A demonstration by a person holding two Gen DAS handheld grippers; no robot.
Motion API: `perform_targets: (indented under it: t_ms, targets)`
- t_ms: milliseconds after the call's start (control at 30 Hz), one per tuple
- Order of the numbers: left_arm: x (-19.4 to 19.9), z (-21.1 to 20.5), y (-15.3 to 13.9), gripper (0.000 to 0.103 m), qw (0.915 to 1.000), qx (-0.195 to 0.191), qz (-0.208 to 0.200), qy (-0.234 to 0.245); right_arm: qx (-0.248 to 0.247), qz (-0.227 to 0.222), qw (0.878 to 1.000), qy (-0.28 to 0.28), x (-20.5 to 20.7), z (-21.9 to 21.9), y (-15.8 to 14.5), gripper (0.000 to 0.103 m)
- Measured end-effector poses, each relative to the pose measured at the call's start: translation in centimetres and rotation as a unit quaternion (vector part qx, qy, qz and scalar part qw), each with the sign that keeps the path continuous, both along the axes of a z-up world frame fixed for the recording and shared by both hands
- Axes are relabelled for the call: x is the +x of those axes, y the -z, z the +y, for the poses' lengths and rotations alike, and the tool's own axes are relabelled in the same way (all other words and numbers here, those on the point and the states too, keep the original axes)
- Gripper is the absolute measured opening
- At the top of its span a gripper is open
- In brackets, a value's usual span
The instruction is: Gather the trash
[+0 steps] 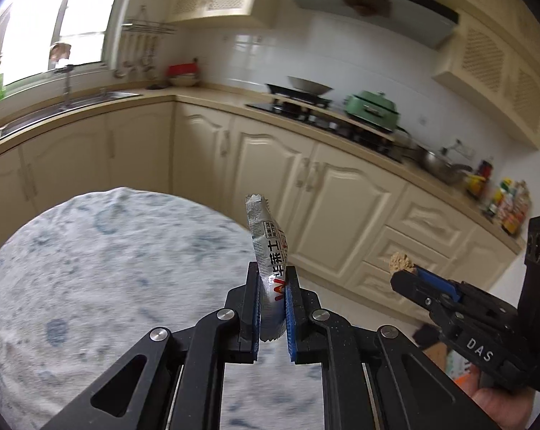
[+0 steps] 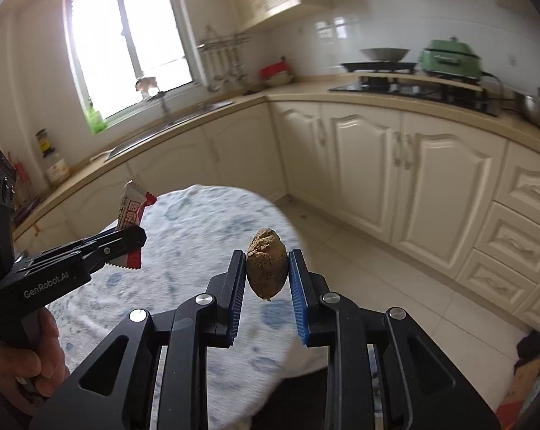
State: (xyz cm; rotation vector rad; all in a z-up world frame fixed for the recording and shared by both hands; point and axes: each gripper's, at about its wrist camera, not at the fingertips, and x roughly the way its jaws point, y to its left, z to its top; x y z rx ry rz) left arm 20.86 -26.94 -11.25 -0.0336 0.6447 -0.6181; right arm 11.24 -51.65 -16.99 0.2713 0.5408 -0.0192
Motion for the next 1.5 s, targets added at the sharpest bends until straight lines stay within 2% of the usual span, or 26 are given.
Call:
perform_targets:
  t_ms: [233,367,600,833,933,967,1033,1100,1167,1233,1300,1367,1400,1433,1500]
  targets:
    - [-1.1,-7.3,1.2,0.007,0.9963,0.014,0.028,0.081,0.003,0.018,0.996,0.082,-3.3,-6.6,1.4,0.024]
    - [-0.9,-11.6,2.7,0.007,0.9905,0.027,0.06,0.121,0.015,0.036,0.993,0.115,-4.1,-9.6,3.3,0.024]
    - [1.2,-17.7,5.8,0.007,0.98,0.054,0.111,0.156,0.039,0.069,0.986,0.148,-4.4,-13.2,6.7,0.024]
    - [2.9,-23.9,8.3,0.008,0.9702,0.074,0.145,0.18,0.065,0.1,0.979,0.167,-3.7,-16.0,10.1,0.025]
    - [5.3,-26.1,10.0,0.011,0.964,0.087,0.163,0.191,0.077,0.111,0.975,0.177,-3.4,-17.2,11.3,0.029]
    - [6.7,-27.0,10.9,0.014,0.962,0.092,0.172,0.191,0.081,0.113,0.973,0.184,-3.4,-17.7,11.8,0.032]
    - [9.6,-29.2,12.2,0.025,0.9598,0.104,0.184,0.185,0.086,0.115,0.97,0.194,-3.7,-18.4,12.2,0.048]
    - [10.4,-30.2,12.8,0.058,0.9595,0.115,0.189,0.174,0.093,0.115,0.968,0.201,-4.2,-18.9,12.5,0.053]
    - [11.0,-30.8,12.9,0.071,0.9637,0.114,0.18,0.16,0.093,0.114,0.968,0.205,-4.7,-19.1,12.5,0.057]
    - [11.3,-31.0,12.3,0.077,0.9672,0.115,0.169,0.151,0.092,0.114,0.967,0.208,-4.9,-19.2,12.5,0.066]
    - [10.6,-30.8,11.8,0.09,0.9701,0.118,0.156,0.144,0.094,0.114,0.966,0.211,-5.0,-19.3,12.5,0.074]
    - [9.3,-30.0,10.9,0.099,0.9742,0.116,0.137,0.137,0.098,0.113,0.966,0.212,-5.0,-19.3,12.5,0.088]
    - [8.9,-30.0,10.4,0.102,0.9765,0.116,0.125,0.132,0.098,0.113,0.965,0.214,-5.0,-19.1,12.4,0.1]
    - [8.5,-29.9,9.9,0.102,0.9785,0.118,0.113,0.126,0.096,0.111,0.965,0.216,-5.1,-19.0,12.3,0.103]
    - [7.7,-29.7,9.1,0.102,0.9809,0.123,0.096,0.117,0.094,0.114,0.965,0.217,-4.9,-18.7,12.1,0.103]
